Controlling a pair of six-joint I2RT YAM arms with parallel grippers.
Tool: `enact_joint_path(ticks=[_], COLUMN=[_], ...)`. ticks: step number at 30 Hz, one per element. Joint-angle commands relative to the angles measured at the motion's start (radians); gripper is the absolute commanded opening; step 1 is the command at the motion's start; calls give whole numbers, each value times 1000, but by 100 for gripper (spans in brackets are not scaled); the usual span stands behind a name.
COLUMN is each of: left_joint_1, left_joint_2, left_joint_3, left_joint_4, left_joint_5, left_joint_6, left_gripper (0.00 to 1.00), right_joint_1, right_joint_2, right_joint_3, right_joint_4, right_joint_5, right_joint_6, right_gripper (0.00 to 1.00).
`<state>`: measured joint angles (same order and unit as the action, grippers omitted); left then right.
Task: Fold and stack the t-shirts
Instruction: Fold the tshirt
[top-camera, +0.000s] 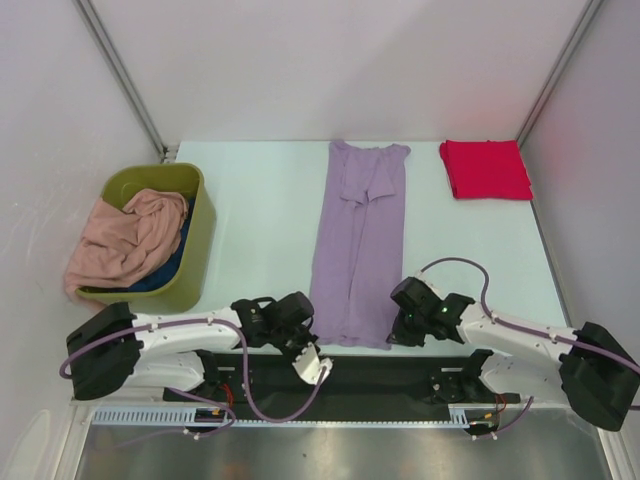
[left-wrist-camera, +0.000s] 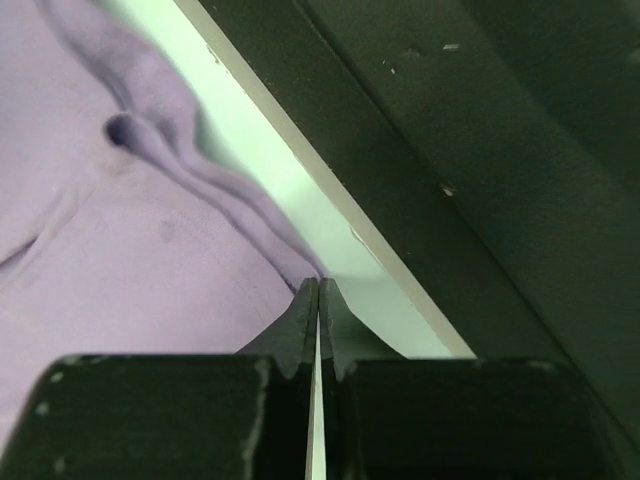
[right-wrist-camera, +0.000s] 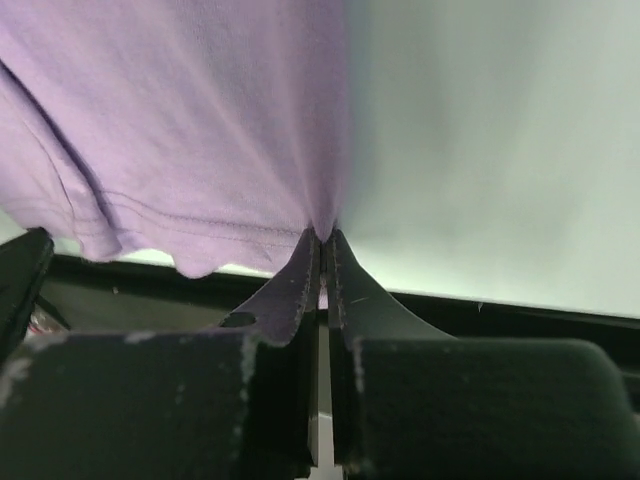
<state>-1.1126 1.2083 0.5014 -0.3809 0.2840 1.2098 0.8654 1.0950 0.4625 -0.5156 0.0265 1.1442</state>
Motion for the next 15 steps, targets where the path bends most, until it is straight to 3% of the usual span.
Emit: enact_joint_path(ticks=[1, 5, 10, 15], left_joint_1=[-6, -4, 72, 261], left_joint_2=[-59, -81, -61, 39], left_joint_3=[66, 153, 265, 428], left_joint_4=[-111, -151, -236, -222], left_joint_5=[70, 72, 184, 196], left_joint_6=[-111, -283, -378, -349], left_gripper=[0, 0, 0, 0], right_joint_1=[23, 64, 31, -245], right_joint_2=[-95, -225, -284, -180], right_joint_3=[-15, 30, 120, 212], right_joint_4=[-92, -263, -376, -307], right_joint_5=[-59, -73, -62, -183], right_joint_6=[20, 51, 8, -216], right_gripper=[0, 0, 0, 0])
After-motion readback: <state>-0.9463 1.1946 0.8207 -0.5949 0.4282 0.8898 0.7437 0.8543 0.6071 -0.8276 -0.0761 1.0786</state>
